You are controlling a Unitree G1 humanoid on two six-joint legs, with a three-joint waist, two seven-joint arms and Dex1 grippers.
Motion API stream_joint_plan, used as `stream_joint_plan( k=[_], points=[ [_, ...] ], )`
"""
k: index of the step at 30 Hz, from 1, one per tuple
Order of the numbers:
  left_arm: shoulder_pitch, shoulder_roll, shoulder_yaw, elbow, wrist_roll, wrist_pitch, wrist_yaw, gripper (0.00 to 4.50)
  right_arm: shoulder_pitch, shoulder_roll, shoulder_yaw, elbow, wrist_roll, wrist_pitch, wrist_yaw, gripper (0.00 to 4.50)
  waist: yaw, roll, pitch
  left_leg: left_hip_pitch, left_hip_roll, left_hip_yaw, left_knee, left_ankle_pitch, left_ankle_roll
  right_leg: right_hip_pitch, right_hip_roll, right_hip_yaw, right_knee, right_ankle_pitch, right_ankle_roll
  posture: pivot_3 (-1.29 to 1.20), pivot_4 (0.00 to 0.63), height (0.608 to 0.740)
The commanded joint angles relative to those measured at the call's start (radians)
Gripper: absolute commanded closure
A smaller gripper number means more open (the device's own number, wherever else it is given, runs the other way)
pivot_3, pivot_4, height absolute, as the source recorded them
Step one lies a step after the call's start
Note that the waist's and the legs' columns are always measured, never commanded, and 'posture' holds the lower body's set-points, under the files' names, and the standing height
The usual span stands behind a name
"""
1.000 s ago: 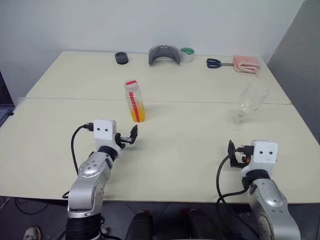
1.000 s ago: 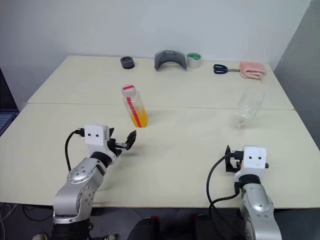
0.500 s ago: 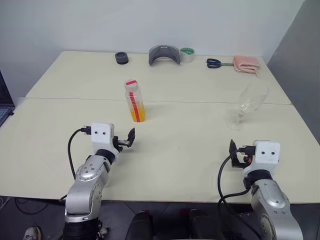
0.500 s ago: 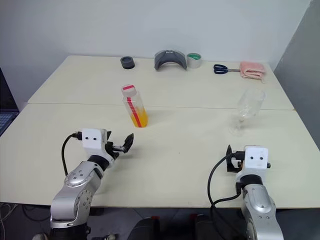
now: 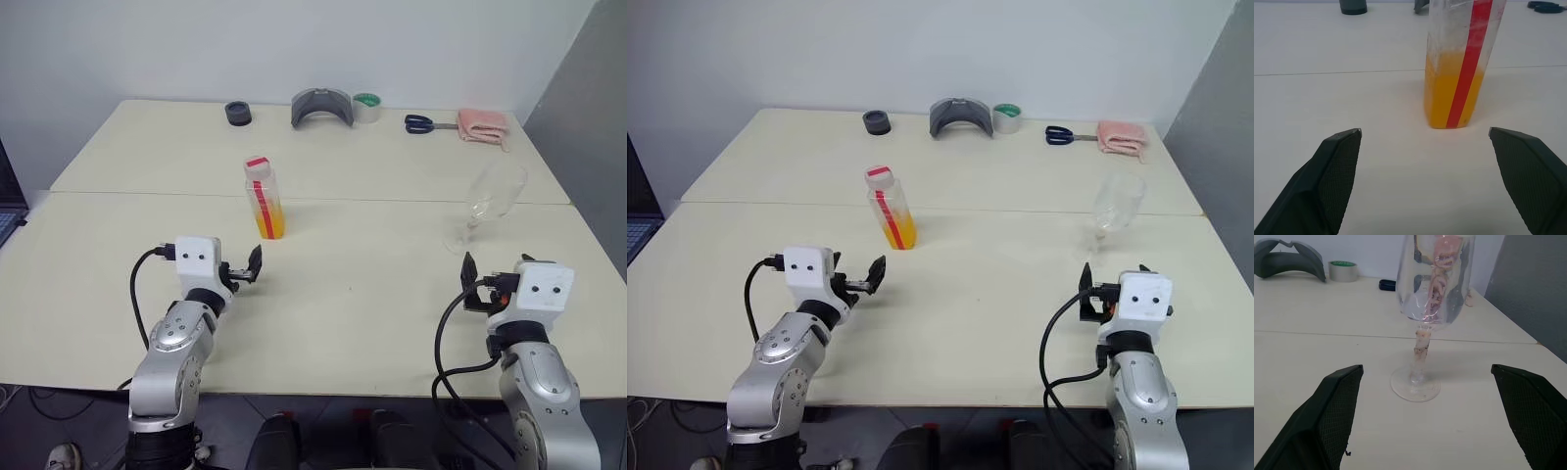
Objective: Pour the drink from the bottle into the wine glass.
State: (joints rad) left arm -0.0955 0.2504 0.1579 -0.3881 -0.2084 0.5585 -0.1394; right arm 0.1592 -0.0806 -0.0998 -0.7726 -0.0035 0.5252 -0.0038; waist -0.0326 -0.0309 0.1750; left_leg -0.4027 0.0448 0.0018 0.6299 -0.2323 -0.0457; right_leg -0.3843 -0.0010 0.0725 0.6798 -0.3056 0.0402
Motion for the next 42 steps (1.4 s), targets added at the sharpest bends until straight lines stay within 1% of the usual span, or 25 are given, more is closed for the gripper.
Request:
stream_joint_plan(
  k=[1,4,6,10,13,15,19,25,30,36,42],
  points=[
    [-0.030,0.000,-0.020,-0.003,0.030,-0.050,0.009,0.00,-0.080,-0.051,-0.047,-0.014,0.176,-0.014,0.154,0.03,-0.001,0.000,0.000,0.000,0.000,0.000,0.000,0.000,0.000,0.000,0.000,0.000,0.000,0.000,0.000,0.00,0.150,0.740],
    [-0.073,-0.018,-0.015,0.032,0.018,-0.063,0.007,0.00,-0.150,-0.161,-0.118,-0.005,0.396,0.057,0.339,0.03,0.000,-0.001,0.000,0.000,-0.001,0.000,0.001,0.000,0.000,0.001,0.000,-0.001,0.000,0.000,0.000,0.00,0.150,0.740],
    [-0.100,-0.019,-0.012,0.057,0.012,-0.078,-0.006,0.00,-0.194,-0.242,-0.150,0.010,0.521,0.103,0.433,0.03,0.000,-0.001,0.000,0.000,-0.001,0.000,0.001,0.000,0.000,0.002,0.000,-0.001,0.000,0.001,-0.001,0.00,0.150,0.740],
    [-0.154,-0.005,-0.024,0.125,0.031,-0.108,-0.016,0.00,-0.281,-0.367,-0.168,0.049,0.714,0.174,0.565,0.03,0.000,-0.002,0.001,0.000,-0.001,0.000,0.000,0.000,0.000,0.002,0.000,-0.001,0.000,0.001,-0.002,0.00,0.150,0.740],
    [-0.187,-0.010,-0.032,0.163,0.025,-0.118,-0.027,0.00,-0.329,-0.425,-0.165,0.077,0.803,0.200,0.616,0.03,0.001,-0.002,0.001,0.000,-0.001,-0.001,0.000,0.000,0.000,0.002,0.001,-0.002,0.000,0.001,-0.002,0.00,0.150,0.740],
    [-0.202,-0.015,-0.035,0.182,0.020,-0.123,-0.034,0.00,-0.351,-0.448,-0.160,0.092,0.827,0.205,0.621,0.03,0.001,-0.002,0.001,0.000,-0.001,0.000,0.000,0.000,0.000,0.002,0.001,-0.001,-0.001,0.001,-0.002,0.00,0.150,0.740],
    [-0.249,-0.025,-0.050,0.233,0.015,-0.130,-0.049,0.00,-0.400,-0.483,-0.124,0.125,0.816,0.194,0.632,0.03,0.001,-0.002,0.001,0.000,-0.001,0.000,0.000,0.000,0.000,0.002,0.001,-0.001,-0.001,0.001,-0.002,0.00,0.150,0.740],
    [-0.295,-0.028,-0.047,0.296,0.033,-0.144,-0.034,0.00,-0.419,-0.486,-0.100,0.131,0.819,0.182,0.609,0.03,0.001,-0.002,0.001,-0.001,-0.001,-0.001,0.000,0.000,0.000,0.001,0.001,-0.002,0.000,0.001,-0.002,0.00,0.150,0.740],
    [-0.340,-0.028,-0.047,0.363,0.048,-0.180,-0.026,0.00,-0.438,-0.488,-0.106,0.109,0.859,0.201,0.582,0.03,0.002,-0.003,0.001,-0.002,-0.001,-0.001,0.000,0.000,0.000,0.001,0.001,-0.002,0.000,0.002,-0.004,0.00,0.150,0.740],
    [-0.432,-0.031,-0.052,0.498,0.064,-0.254,-0.033,0.00,-0.486,-0.500,-0.103,0.108,0.887,0.208,0.550,0.03,0.003,-0.003,0.001,-0.002,-0.001,-0.001,0.001,0.000,0.000,0.001,0.001,-0.002,0.000,0.003,-0.004,0.00,0.150,0.740],
    [-0.524,-0.033,-0.055,0.651,0.073,-0.362,-0.044,0.00,-0.493,-0.501,-0.105,0.084,0.908,0.216,0.508,0.03,0.003,-0.003,0.001,-0.005,-0.001,-0.001,0.001,0.000,0.000,-0.002,0.001,-0.003,0.000,0.003,-0.004,0.00,0.150,0.740]
  ],
)
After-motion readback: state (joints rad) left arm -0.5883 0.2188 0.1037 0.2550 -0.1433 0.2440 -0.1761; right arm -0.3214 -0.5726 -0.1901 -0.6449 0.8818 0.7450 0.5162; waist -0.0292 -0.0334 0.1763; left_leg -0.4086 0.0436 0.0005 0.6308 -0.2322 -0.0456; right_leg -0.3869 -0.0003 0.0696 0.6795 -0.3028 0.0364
